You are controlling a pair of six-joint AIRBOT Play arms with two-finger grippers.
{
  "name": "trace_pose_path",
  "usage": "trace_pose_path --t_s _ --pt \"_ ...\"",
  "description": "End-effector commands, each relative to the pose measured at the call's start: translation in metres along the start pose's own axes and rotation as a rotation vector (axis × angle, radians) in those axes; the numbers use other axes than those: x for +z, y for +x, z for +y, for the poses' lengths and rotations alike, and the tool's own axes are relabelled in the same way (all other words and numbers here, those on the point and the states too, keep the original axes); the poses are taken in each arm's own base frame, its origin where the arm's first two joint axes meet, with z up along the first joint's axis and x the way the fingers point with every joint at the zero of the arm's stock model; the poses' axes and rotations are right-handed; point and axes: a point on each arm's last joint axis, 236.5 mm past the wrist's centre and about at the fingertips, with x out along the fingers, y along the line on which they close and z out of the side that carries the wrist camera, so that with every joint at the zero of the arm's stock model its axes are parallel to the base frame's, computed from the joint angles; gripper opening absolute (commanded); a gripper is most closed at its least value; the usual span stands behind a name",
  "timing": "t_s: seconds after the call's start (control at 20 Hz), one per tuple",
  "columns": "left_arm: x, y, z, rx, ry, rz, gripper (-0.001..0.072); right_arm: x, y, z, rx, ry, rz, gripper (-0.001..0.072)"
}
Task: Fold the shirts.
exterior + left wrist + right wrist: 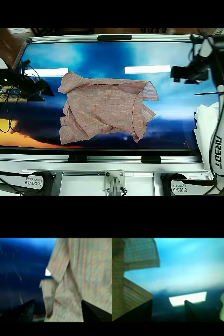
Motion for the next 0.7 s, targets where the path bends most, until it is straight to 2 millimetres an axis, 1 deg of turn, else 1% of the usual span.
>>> trace_pose_path --t_s 0.0,0.05,0.1,0.15,0.2,0.3,0.4,0.45,0.55,0.65 --pt "-0.072 0.033 0.012 -0.032 0.026 0.143 0.0703 -0.049 -0.026 -0.042 0.012 0.05 0.149 0.0511" --pt "-0.088 0.045 0.009 -0.063 0.053 0.143 0.0699 -0.048 -0.033 -0.037 0.051 0.053 0.13 0.0511" --pt "-0.103 0.057 0.009 -0.08 0.067 0.144 0.0661 -0.048 -0.037 -0.033 0.07 0.051 0.116 0.0511" --pt "-0.116 0.068 0.009 -0.093 0.079 0.147 0.0546 -0.047 -0.04 -0.028 0.081 0.043 0.108 0.0511" --pt "-0.127 0.079 0.011 -0.102 0.096 0.156 0.0517 -0.047 -0.041 -0.024 0.086 0.033 0.107 0.0511" --pt "-0.149 0.097 0.009 -0.152 0.156 0.195 0.0518 -0.046 -0.041 -0.016 0.092 0.011 0.099 0.0511" --pt "-0.153 0.109 0.009 -0.168 0.197 0.182 0.0518 -0.045 -0.042 -0.01 0.096 -0.004 0.095 0.0511" --pt "-0.151 0.111 0.012 -0.161 0.229 0.167 0.0518 -0.046 -0.042 -0.007 0.101 -0.011 0.097 0.0511" --pt "-0.138 0.114 0.014 -0.147 0.278 0.109 0.0518 -0.049 -0.043 -0.005 0.111 -0.017 0.11 0.0511" --pt "-0.132 0.112 0.001 -0.201 0.319 0.071 0.0517 -0.052 -0.043 -0.006 0.109 -0.019 0.125 0.0511"
